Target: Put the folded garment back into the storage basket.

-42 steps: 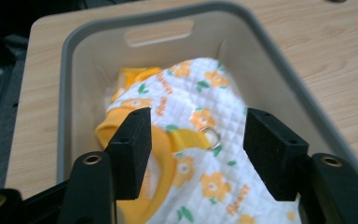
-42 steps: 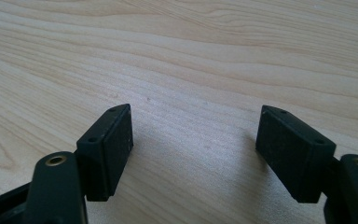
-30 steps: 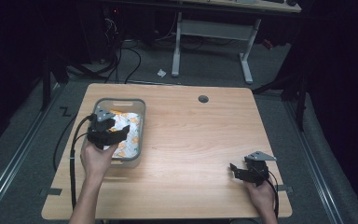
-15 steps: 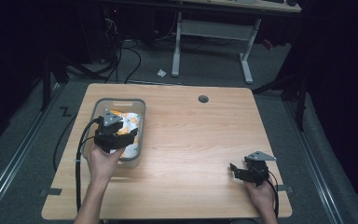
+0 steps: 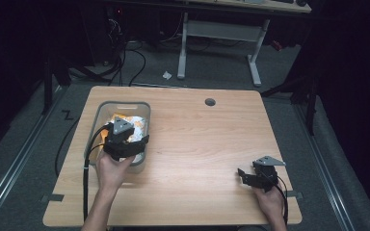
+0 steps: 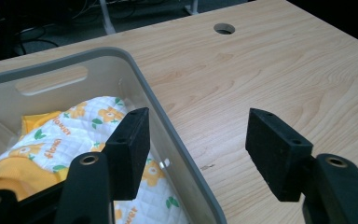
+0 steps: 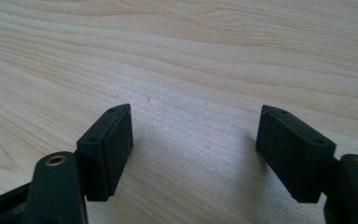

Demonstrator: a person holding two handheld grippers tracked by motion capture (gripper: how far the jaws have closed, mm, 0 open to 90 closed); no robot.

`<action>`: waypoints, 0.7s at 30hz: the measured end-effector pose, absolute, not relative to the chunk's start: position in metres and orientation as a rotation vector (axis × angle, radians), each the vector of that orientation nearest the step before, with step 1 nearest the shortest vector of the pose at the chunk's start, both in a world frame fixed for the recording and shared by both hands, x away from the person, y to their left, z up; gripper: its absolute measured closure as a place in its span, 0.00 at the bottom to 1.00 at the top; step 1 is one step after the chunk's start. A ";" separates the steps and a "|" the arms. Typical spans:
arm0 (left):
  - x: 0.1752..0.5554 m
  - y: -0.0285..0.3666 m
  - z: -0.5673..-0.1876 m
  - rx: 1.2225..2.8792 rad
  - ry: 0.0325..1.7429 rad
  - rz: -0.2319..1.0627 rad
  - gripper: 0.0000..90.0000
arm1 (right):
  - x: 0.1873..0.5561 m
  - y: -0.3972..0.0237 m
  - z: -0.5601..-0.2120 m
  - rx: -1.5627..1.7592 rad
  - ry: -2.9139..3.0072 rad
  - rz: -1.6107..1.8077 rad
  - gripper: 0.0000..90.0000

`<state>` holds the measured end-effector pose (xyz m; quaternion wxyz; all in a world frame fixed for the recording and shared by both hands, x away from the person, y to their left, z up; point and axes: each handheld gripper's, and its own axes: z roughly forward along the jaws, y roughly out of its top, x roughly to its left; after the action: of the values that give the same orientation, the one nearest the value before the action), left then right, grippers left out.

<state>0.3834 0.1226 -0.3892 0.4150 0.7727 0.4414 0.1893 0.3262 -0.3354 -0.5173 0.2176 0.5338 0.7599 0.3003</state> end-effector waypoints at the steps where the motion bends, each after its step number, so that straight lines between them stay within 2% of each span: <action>1: 0.383 0.122 -0.389 1.944 1.108 0.474 0.45 | 0.326 -0.335 -0.517 1.478 2.104 0.832 0.31; 21: 0.376 0.100 -0.392 1.957 1.041 0.434 0.45 | 0.326 -0.335 -0.517 1.478 2.105 0.832 0.31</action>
<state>0.3756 0.0997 -0.3919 0.4271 0.7835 0.4166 0.1737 0.3263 -0.3354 -0.5173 0.2174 0.5336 0.7601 0.3005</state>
